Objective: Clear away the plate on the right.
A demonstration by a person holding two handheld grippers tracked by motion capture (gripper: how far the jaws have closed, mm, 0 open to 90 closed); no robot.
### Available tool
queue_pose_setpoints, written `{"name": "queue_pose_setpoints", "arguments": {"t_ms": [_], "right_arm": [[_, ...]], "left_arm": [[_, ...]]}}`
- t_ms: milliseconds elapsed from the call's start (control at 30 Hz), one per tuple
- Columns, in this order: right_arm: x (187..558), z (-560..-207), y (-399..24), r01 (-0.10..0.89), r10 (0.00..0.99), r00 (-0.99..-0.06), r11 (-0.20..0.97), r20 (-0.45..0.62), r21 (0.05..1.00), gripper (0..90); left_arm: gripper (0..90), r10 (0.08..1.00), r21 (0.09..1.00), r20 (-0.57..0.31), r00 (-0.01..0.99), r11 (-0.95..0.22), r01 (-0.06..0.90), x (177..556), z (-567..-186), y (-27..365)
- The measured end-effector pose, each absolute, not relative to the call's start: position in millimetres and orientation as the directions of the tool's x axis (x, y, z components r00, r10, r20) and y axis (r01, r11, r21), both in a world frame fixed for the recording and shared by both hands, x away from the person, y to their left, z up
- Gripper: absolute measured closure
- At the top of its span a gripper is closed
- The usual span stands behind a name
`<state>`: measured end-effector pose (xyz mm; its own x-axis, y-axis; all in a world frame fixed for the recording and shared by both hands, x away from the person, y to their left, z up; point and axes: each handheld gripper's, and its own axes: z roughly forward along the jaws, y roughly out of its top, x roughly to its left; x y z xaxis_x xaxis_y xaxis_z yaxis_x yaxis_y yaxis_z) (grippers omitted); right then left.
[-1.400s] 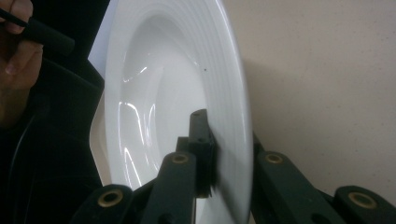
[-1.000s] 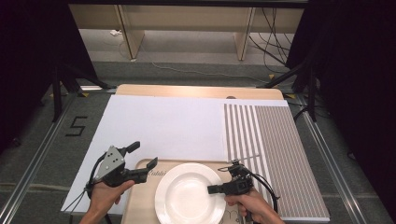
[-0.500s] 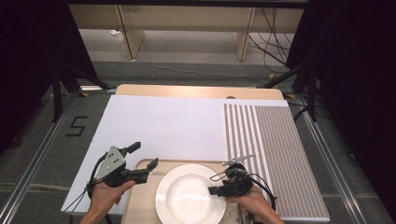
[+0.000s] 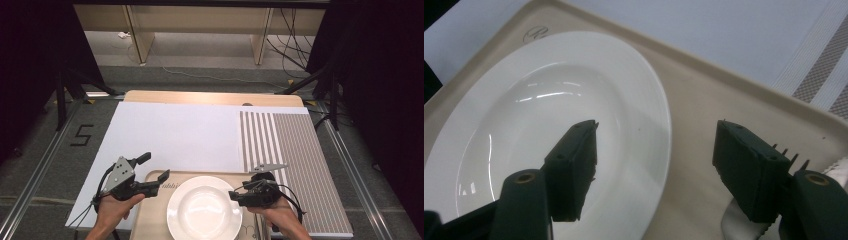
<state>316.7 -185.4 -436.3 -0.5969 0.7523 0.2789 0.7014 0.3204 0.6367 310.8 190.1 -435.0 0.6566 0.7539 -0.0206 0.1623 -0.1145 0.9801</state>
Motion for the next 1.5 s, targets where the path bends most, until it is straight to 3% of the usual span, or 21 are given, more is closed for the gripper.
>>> {"name": "queue_pose_setpoints", "arguments": {"t_ms": [467,967,1500], "right_arm": [[313,-420,-198,0.639,0.771,-0.575,0.215,0.273,0.738,16.3],[308,-408,-214,0.563,0.823,-0.516,0.116,0.238,0.818,15.3],[298,-402,-217,0.432,0.829,-0.537,0.109,0.158,0.895,15.3]], "left_arm": [[16.8,0.752,0.98,-0.024,0.659,-0.114,0.165,311,-435,190],[16.8,0.748,0.979,-0.025,0.664,-0.117,0.169,311,-436,189],[16.7,0.746,0.978,-0.031,0.666,-0.116,0.175,311,-436,189]]}}
